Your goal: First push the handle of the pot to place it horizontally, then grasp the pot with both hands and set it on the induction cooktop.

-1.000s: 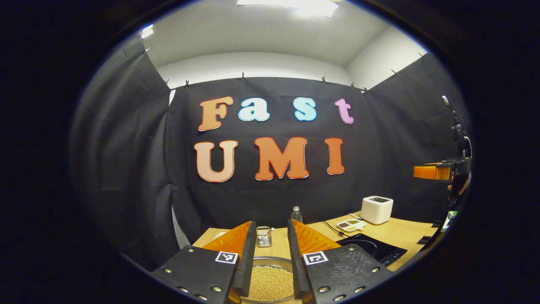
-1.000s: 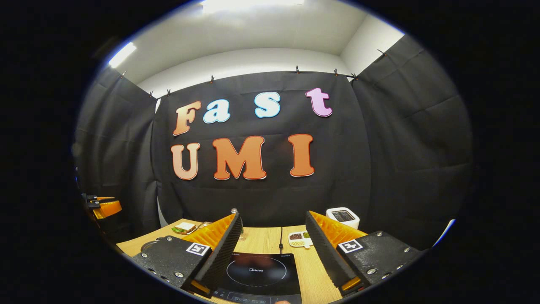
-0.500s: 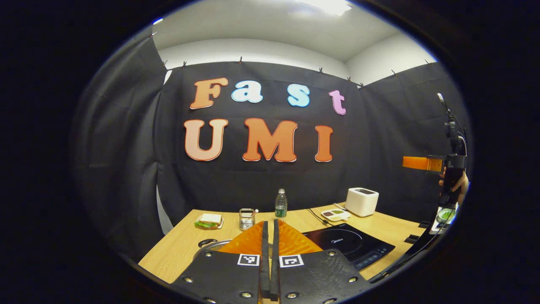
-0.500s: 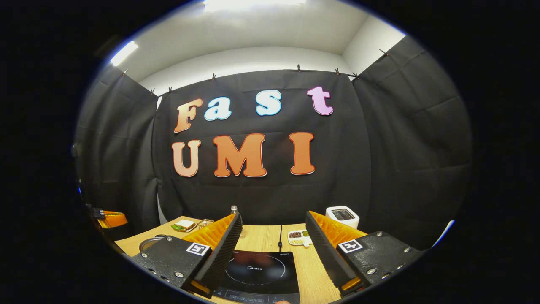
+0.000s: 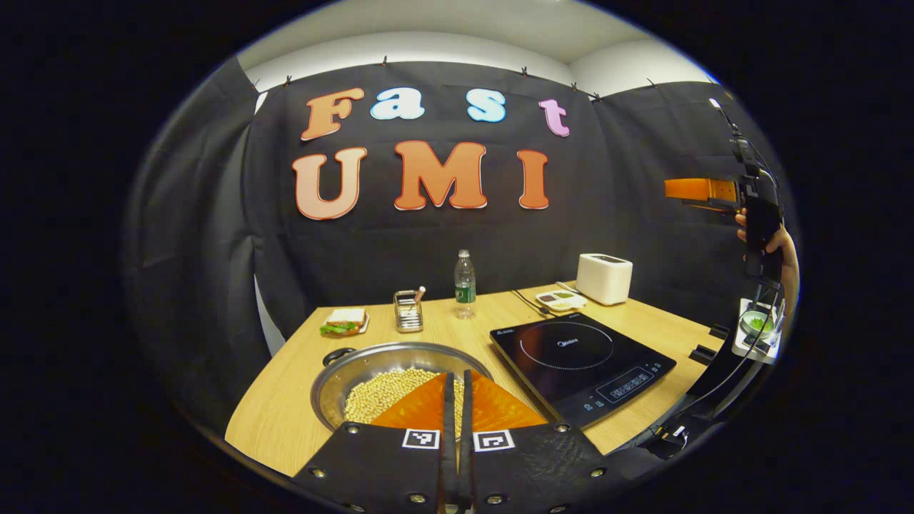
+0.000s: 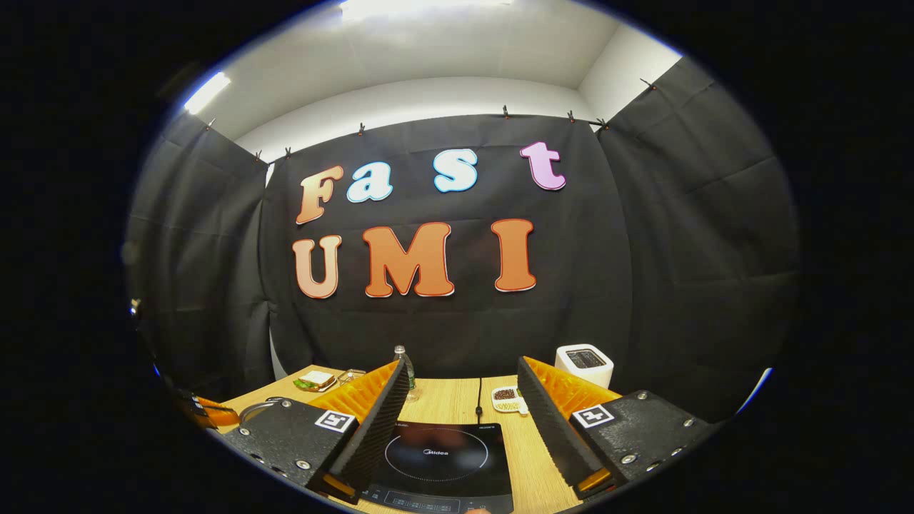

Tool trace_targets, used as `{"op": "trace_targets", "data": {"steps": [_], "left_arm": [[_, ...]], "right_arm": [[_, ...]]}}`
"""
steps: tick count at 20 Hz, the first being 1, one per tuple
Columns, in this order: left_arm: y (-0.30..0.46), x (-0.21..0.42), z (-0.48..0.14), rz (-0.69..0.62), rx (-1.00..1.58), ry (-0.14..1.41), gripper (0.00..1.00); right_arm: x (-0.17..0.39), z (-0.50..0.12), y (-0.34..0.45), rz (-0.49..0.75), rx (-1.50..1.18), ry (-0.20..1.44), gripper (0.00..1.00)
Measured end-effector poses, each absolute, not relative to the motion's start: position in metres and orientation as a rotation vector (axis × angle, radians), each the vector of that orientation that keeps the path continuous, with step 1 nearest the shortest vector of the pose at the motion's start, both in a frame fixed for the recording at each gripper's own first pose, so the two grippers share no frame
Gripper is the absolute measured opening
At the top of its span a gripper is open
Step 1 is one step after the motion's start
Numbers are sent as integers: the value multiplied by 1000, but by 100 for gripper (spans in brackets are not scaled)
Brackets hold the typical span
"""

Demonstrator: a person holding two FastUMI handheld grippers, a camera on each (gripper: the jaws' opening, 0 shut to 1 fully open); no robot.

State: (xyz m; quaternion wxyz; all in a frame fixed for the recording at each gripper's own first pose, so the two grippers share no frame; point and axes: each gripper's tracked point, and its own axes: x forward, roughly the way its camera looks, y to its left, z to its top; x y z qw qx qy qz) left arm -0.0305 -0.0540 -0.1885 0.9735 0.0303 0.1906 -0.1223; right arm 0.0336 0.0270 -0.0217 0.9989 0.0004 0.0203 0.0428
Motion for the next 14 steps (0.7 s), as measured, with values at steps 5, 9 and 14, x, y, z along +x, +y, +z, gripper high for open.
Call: {"op": "trace_targets", "data": {"steps": [5,9,14], "left_arm": [[-49,-47,-224,-250,45,477,2],[-42,-59,-247,-246,39,538,2],[-35,-67,-271,-237,23,600,2]], "right_arm": [[36,-28,26,80,5,52,95],[38,-33,23,72,10,59,95],[37,-38,21,68,8,67,95]]}}
